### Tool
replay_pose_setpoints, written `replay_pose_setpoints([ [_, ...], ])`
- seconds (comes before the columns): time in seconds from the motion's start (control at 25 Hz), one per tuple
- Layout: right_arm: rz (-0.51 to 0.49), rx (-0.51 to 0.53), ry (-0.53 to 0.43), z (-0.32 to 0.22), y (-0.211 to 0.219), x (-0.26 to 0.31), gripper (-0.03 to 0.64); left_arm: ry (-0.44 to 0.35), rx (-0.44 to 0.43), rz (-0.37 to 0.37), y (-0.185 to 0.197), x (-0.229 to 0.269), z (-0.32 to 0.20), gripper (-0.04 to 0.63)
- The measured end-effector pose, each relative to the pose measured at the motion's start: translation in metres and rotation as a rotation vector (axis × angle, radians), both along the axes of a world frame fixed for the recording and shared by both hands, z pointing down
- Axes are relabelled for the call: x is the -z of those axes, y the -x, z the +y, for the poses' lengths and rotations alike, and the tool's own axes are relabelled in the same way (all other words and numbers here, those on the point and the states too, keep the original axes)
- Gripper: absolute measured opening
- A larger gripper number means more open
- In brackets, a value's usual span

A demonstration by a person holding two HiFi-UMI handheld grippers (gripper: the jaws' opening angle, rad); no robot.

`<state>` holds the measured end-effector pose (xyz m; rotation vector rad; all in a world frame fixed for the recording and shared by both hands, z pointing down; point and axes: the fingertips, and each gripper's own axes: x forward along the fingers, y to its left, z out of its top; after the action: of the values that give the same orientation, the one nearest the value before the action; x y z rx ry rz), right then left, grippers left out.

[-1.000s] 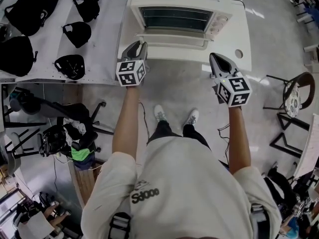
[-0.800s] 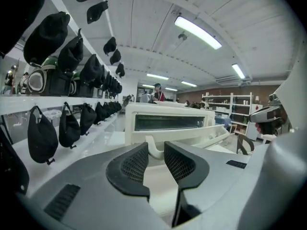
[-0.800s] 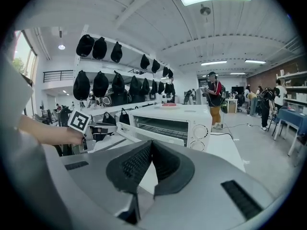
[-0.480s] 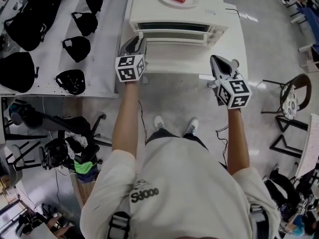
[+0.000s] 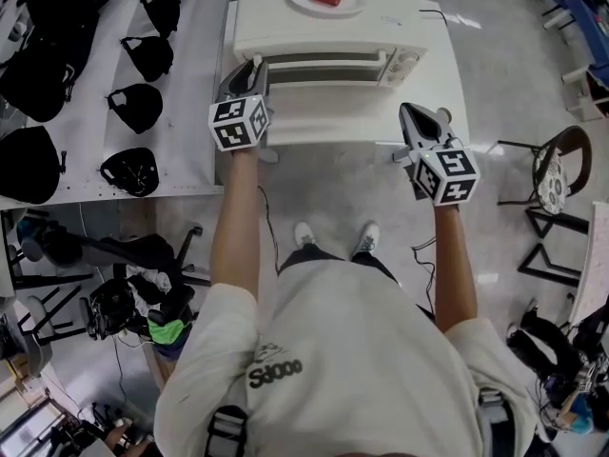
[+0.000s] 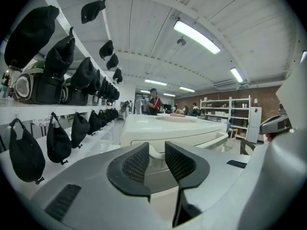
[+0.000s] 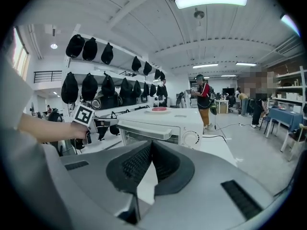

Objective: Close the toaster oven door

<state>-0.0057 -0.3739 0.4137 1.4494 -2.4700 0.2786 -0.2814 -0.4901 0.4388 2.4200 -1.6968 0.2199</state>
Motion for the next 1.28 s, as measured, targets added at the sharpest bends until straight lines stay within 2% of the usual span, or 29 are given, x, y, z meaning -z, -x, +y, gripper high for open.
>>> replay_pose_setpoints([
  [0.12, 0.002, -0.004, -0.001, 0.001, 0.0, 0.001, 0.008, -0.015, -0.007, 0.002, 0.0, 0.001, 0.0, 0.112],
  [0.32, 0.019, -0.013, -0.03, 0.004, -0.005, 0.012, 0.008, -0.03, -0.016, -0.073, 0.003, 0.008, 0.005, 0.114],
  [0.52, 0.034, -0.006, -0.077, 0.012, -0.01, 0.034, 0.008, -0.043, -0.016, -0.093, 0.01, 0.023, 0.035, 0.108],
  [0.8, 0.117, 0.024, -0.178, 0.013, -0.006, 0.075, 0.008, -0.072, -0.04, -0.152, 0.011, 0.054, 0.084, 0.023],
  [0.88, 0.116, 0.049, -0.204, 0.018, -0.002, 0.087, 0.008, -0.079, -0.056, -0.159, 0.006, 0.063, 0.1, 0.018],
  [1.0, 0.092, 0.105, -0.239, 0.029, 0.008, 0.105, 0.008, -0.114, -0.06, -0.168, 0.0, 0.081, 0.122, 0.018],
  [1.28, 0.096, 0.19, -0.312, 0.047, 0.025, 0.138, 0.008, -0.231, -0.011, -0.183, -0.006, 0.137, 0.162, 0.018],
])
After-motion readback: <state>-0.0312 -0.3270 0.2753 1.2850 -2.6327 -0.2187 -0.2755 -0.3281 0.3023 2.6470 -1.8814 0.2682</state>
